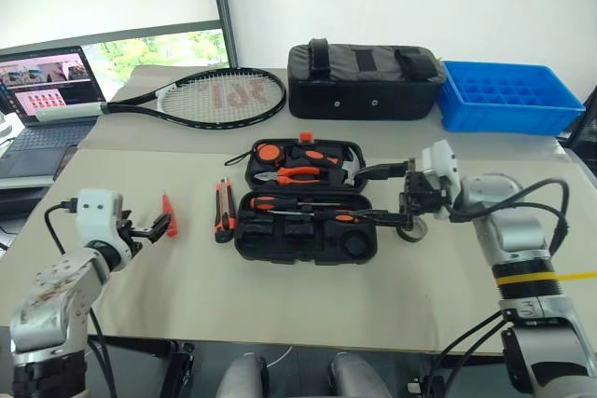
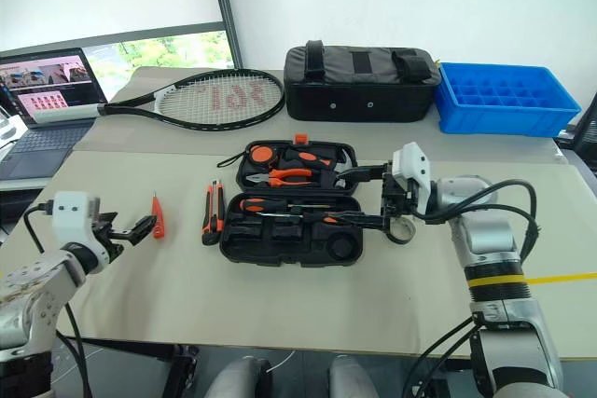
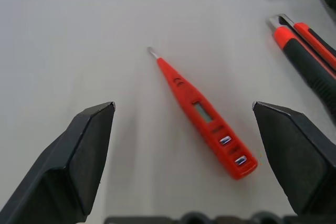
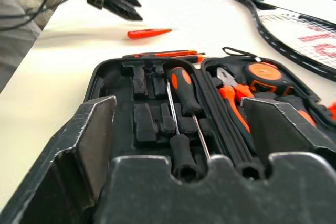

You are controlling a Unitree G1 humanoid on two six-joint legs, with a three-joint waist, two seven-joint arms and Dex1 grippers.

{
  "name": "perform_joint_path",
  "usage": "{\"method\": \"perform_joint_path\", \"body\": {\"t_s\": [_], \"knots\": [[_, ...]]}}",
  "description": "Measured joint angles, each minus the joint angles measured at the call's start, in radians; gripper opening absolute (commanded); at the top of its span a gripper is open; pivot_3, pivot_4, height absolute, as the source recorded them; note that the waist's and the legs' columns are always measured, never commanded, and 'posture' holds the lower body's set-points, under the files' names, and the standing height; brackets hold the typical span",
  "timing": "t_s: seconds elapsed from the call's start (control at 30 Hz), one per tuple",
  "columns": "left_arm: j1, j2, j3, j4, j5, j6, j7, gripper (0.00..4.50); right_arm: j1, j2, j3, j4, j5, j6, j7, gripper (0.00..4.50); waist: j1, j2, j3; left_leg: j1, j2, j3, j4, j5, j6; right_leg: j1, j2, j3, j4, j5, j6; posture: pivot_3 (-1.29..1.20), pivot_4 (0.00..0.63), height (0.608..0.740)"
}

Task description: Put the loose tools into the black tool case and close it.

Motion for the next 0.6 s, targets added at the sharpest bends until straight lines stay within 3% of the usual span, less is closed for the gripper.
{"method": "perform_joint_path", "body": {"t_s": [0.4,0.6], "knots": [[-0.139,-0.091,-0.079,0.137,0.063,0.060,0.144,4.50,0.060,-0.092,-0.180,0.109,0.081,-0.048,0.086,4.47,0.003,0.000,0.000,0.000,-0.002,0.001,0.001,0.000,0.000,0.002,0.000,-0.001,-0.001,0.000,0.000,0.00,0.150,0.707],[-0.187,-0.135,-0.080,0.168,0.064,0.066,0.176,4.50,0.031,-0.201,-0.241,0.230,0.117,-0.046,0.183,4.47,0.009,0.002,-0.001,0.000,-0.003,0.003,0.001,0.000,-0.001,0.003,0.000,-0.001,-0.001,0.000,0.000,0.00,0.150,0.707]]}}
